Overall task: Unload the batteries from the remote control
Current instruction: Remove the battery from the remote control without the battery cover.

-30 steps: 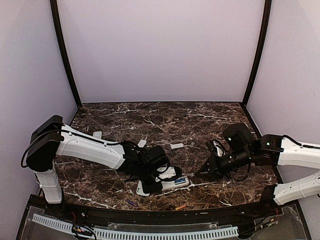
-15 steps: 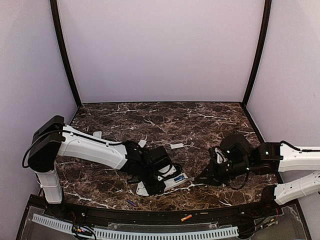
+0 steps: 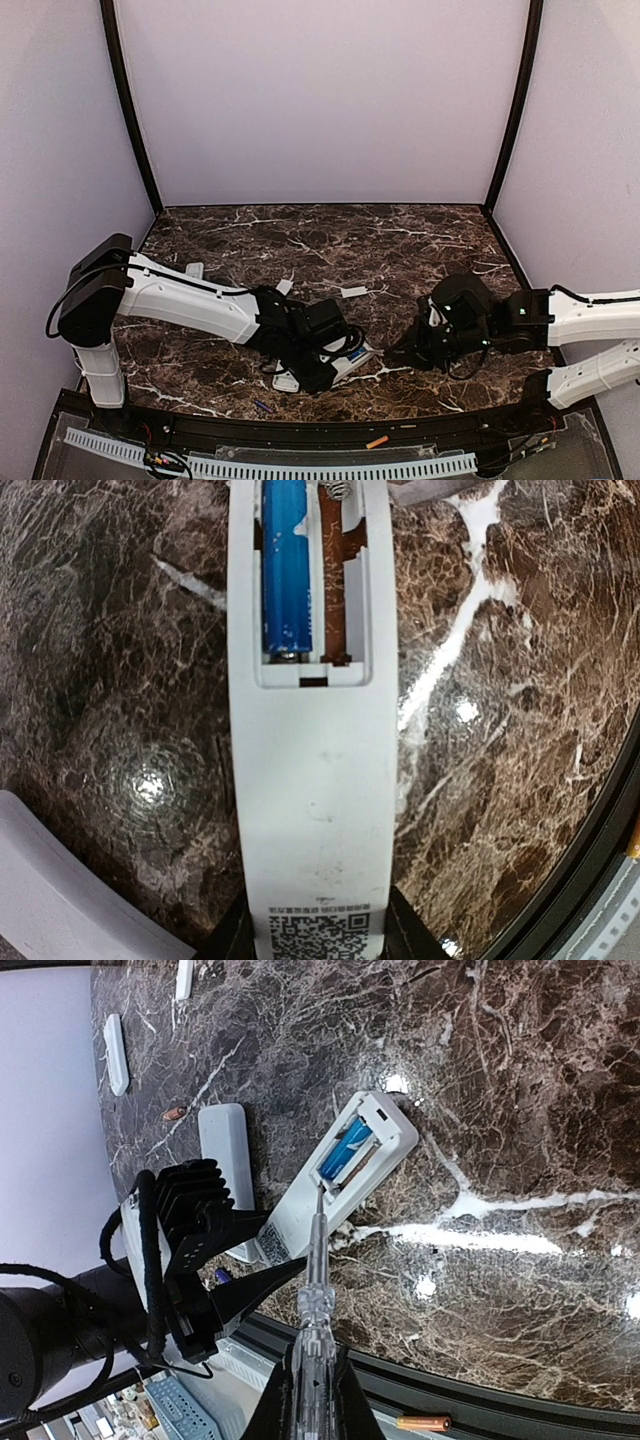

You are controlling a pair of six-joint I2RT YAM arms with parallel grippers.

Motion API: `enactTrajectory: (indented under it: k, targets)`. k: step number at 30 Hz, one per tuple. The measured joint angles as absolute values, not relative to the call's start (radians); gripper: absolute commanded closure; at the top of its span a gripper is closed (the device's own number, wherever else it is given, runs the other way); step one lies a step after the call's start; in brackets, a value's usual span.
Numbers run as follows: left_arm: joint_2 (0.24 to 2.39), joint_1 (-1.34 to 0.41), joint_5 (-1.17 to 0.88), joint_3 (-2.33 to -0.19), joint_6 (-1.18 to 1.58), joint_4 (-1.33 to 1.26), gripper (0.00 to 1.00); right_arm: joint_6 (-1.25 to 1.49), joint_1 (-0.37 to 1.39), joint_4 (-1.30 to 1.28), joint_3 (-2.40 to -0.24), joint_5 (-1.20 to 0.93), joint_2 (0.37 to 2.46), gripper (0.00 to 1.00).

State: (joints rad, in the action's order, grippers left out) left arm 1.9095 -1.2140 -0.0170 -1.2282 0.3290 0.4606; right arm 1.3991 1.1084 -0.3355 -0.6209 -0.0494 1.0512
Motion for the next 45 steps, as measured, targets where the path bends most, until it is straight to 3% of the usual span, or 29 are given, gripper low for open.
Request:
enactTrajectory:
  k: [27,45]
  targets:
    - [1.938,-1.262,0.088,-1.275,0.338,0.514,0.84,1.468,1.116,-0.283,-0.647,-0.033,1.219,1.0]
    - [1.938,-1.261,0.082,-1.275,0.344,0.514,0.85,1.544,1.126,-0.072,-0.439,0.036,1.077,1.0]
